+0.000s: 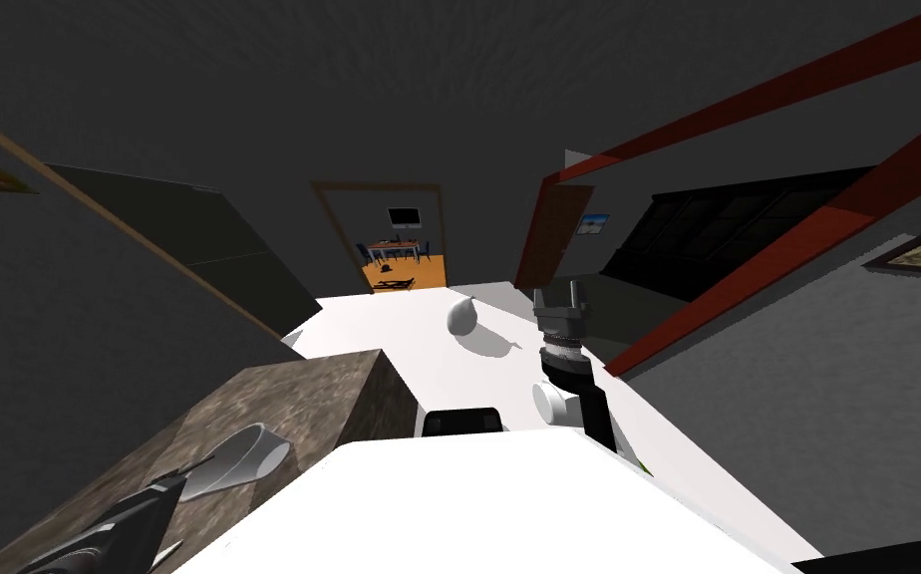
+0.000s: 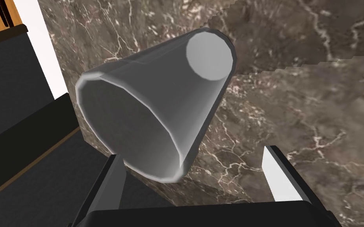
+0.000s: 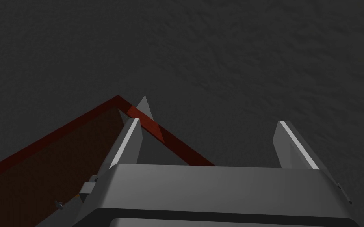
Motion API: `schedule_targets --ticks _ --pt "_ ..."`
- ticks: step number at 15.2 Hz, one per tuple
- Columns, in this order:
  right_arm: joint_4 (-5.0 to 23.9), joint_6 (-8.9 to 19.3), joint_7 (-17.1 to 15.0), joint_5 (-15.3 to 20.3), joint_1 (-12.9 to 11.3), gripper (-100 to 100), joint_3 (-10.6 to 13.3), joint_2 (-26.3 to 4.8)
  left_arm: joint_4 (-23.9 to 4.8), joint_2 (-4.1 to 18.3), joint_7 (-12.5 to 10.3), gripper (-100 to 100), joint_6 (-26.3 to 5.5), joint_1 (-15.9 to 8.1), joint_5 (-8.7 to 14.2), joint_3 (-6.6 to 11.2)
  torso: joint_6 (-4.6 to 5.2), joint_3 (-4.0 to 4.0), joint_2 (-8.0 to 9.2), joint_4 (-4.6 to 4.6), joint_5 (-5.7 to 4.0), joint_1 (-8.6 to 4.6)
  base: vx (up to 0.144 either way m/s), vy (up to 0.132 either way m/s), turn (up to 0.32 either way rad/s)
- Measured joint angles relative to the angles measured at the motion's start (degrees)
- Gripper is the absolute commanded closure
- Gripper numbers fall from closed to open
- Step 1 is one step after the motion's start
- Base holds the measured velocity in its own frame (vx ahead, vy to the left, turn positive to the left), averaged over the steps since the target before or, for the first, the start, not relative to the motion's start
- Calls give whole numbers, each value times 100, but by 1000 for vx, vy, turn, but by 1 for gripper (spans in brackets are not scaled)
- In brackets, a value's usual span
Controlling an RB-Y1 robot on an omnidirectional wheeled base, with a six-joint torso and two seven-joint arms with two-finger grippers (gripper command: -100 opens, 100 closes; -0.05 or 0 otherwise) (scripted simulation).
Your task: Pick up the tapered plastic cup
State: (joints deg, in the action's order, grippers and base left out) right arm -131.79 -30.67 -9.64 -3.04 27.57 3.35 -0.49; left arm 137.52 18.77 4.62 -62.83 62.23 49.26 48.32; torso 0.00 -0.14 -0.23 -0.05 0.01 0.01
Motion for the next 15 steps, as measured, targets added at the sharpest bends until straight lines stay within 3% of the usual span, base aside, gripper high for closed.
schedule_targets --ticks 15 --pt "0 0 0 0 0 0 0 0 85 -92 90 -100 -1568 559 795 751 0 1 1 0 0 0 56 16 -70"
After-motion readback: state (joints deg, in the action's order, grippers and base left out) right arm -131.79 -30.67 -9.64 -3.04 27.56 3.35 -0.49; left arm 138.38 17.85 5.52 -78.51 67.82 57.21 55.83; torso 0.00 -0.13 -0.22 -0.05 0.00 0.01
